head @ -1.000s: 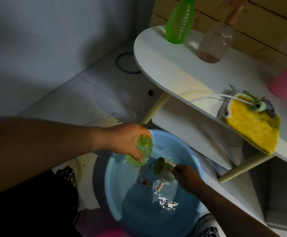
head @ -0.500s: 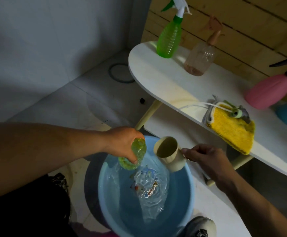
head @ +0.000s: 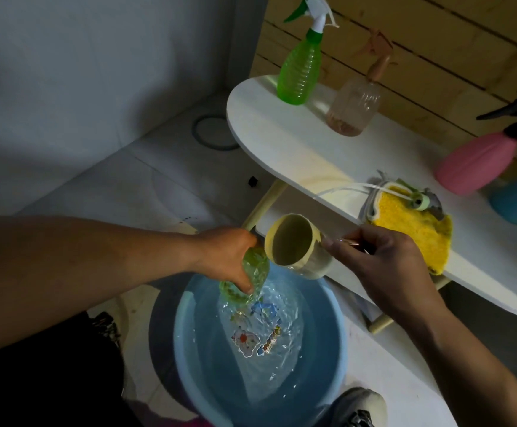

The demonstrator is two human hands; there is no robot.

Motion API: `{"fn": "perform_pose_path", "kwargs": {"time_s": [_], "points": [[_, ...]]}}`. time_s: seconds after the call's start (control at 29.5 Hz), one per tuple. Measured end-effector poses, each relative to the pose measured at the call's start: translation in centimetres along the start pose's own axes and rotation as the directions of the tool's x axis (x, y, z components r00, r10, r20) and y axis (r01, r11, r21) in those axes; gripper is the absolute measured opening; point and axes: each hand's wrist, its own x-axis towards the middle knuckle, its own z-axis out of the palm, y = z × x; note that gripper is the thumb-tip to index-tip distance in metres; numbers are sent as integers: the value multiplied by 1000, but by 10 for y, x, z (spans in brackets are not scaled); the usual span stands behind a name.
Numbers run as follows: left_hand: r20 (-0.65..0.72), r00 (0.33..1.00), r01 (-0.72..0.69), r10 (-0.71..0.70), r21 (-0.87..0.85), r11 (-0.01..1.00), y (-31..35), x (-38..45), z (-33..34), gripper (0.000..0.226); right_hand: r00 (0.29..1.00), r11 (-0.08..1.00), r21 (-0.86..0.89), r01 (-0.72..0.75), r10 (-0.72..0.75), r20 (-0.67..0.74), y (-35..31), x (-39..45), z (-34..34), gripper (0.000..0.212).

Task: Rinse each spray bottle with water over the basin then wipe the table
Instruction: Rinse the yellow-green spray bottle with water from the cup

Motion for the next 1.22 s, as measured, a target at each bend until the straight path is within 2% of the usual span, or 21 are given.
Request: {"fn": "perform_pose_path", "kwargs": {"time_s": [0.14,0.44,1.22], "points": [[16,1000,-4,4,-10,1000,4,0,-1,41,999,996,-80,32,-34,-25,-2,-3,2,27],[7,1000,-6,5,16,1000,7,-2,-1,52,992,970,-224,91,-108,-65,-9,-6,3,26],[-2,1000,-18,19,43,999,9,-1,-3,49,967,917,-350,190,-236,-93,-22,-12,0,34]]}}
